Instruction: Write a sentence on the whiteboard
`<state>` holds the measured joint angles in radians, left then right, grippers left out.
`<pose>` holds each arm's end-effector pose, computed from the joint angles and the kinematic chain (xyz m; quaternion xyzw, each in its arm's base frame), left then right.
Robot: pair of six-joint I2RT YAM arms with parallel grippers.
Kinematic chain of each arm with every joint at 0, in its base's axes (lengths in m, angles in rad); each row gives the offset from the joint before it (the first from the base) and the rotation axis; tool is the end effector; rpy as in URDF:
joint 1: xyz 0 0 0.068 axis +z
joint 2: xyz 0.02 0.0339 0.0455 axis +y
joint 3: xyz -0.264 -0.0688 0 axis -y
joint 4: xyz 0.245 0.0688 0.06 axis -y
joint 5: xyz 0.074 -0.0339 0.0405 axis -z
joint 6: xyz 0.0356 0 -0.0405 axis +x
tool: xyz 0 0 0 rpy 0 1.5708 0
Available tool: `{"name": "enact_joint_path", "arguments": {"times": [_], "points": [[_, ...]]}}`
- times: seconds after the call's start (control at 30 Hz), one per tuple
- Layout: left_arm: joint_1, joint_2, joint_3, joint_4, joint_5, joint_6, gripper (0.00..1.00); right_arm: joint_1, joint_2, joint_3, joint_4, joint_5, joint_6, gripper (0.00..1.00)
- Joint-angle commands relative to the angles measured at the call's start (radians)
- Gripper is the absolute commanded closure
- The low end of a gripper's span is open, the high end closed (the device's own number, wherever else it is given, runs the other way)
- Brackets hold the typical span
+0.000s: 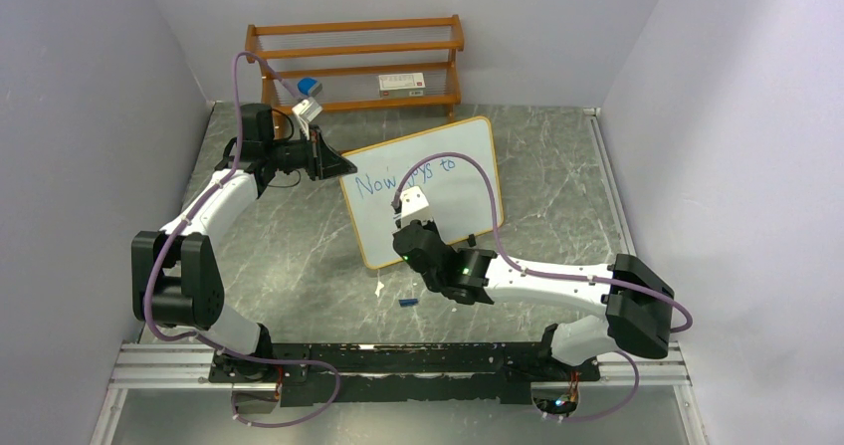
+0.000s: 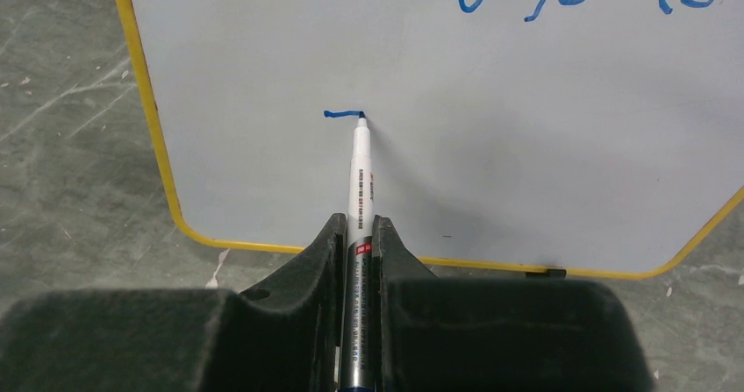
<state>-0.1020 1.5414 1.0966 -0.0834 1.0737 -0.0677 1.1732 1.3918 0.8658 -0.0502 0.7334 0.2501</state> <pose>0.3329 -0.0655 0.2803 0.2674 0.7407 -0.4782 0.3888 0.1378 0.2667 0.2474 -0.2122 0.8108 0.0522 0.5430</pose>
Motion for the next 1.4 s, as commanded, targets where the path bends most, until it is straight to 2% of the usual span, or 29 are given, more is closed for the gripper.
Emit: {"name": "enact_joint_path", "arguments": {"times": [0.0,0.7,1.37], "points": [[-0.042,0.056,-0.052,-0.102,-0.196,0.139,0.95,-0.010,-0.007,0.028,0.042,0.038,-0.011,1.00],[-0.042,0.056,-0.052,-0.102,-0.197,0.138,0.95,-0.010,0.009,0.047,0.076,-0.011,-0.036,1.00],[-0.041,0.056,-0.052,-0.100,-0.196,0.137,0.95,-0.010,-0.007,0.048,0.011,-0.031,-0.011,1.00]]}}
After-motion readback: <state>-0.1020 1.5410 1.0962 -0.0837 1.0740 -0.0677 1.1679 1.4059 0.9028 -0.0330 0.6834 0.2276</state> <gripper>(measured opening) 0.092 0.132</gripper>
